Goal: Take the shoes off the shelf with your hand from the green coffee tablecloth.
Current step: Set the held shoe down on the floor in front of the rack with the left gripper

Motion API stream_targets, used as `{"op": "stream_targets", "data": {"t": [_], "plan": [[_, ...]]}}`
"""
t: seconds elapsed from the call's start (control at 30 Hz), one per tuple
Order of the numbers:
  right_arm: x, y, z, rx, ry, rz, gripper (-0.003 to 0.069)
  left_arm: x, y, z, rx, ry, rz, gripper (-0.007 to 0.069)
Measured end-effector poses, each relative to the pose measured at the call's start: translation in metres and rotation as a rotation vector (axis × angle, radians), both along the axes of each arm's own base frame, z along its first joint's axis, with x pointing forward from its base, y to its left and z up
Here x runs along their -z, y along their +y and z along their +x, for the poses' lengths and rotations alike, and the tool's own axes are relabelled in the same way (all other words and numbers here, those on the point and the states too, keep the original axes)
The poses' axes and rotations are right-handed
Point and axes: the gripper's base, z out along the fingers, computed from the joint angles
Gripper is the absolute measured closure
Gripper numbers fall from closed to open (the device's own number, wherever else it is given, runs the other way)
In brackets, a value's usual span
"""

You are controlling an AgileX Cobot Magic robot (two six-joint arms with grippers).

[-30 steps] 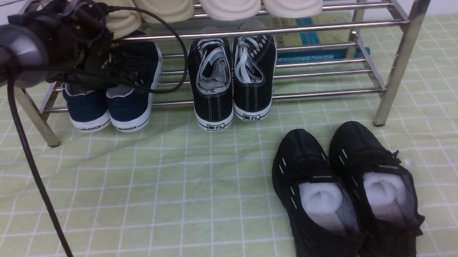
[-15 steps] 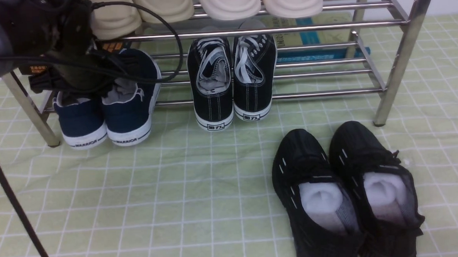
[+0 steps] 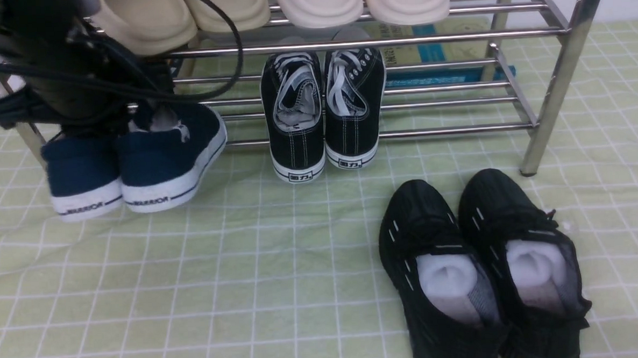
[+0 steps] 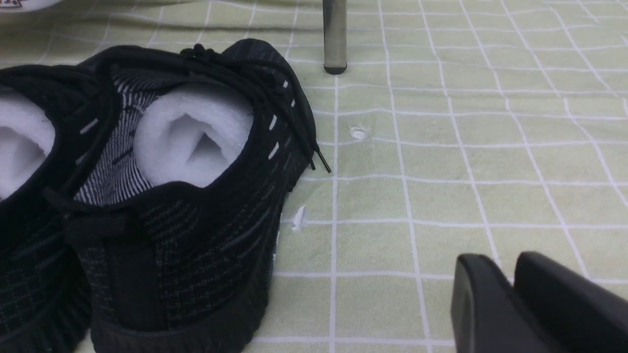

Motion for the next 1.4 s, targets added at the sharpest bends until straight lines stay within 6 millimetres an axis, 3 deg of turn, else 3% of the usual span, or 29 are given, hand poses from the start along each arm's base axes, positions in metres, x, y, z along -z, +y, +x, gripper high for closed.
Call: {"op": "stream_targets", "data": {"t": [0.23, 0.43, 0.57, 0.8, 0.87, 1.0, 1.4], "plan": [[0.0, 0.0, 0.0, 0.0, 0.0, 0.0, 0.0522, -0.046, 0.011, -0.05, 0.036, -0.043, -0.02, 0.0539], [0.0, 0.0, 0.0, 0.0, 0.0, 0.0, 0.0513, -0.069, 0.02, -0.084, 0.079, -0.076, -0.003, 0.0539], [0.0, 0.0, 0.0, 0.0, 0.0, 0.0, 0.0508, -0.073, 0.024, -0.1, 0.107, -0.056, 0.025, 0.0539], [0.0, 0.0, 0.0, 0.0, 0.0, 0.0, 0.0497, -0.042, 0.032, -0.133, 0.14, -0.012, 0.037, 0.0539], [0.0, 0.0, 0.0, 0.0, 0.0, 0.0, 0.0494, -0.021, 0.035, -0.147, 0.149, -0.007, 0.036, 0.0539], [0.0, 0.0, 0.0, 0.0, 0.0, 0.0, 0.049, -0.004, 0.038, -0.157, 0.161, -0.048, 0.043, 0.0539], [0.0, 0.0, 0.0, 0.0, 0.0, 0.0, 0.0473, 0.06, 0.04, -0.153, 0.245, -0.168, 0.129, 0.0539]]}}
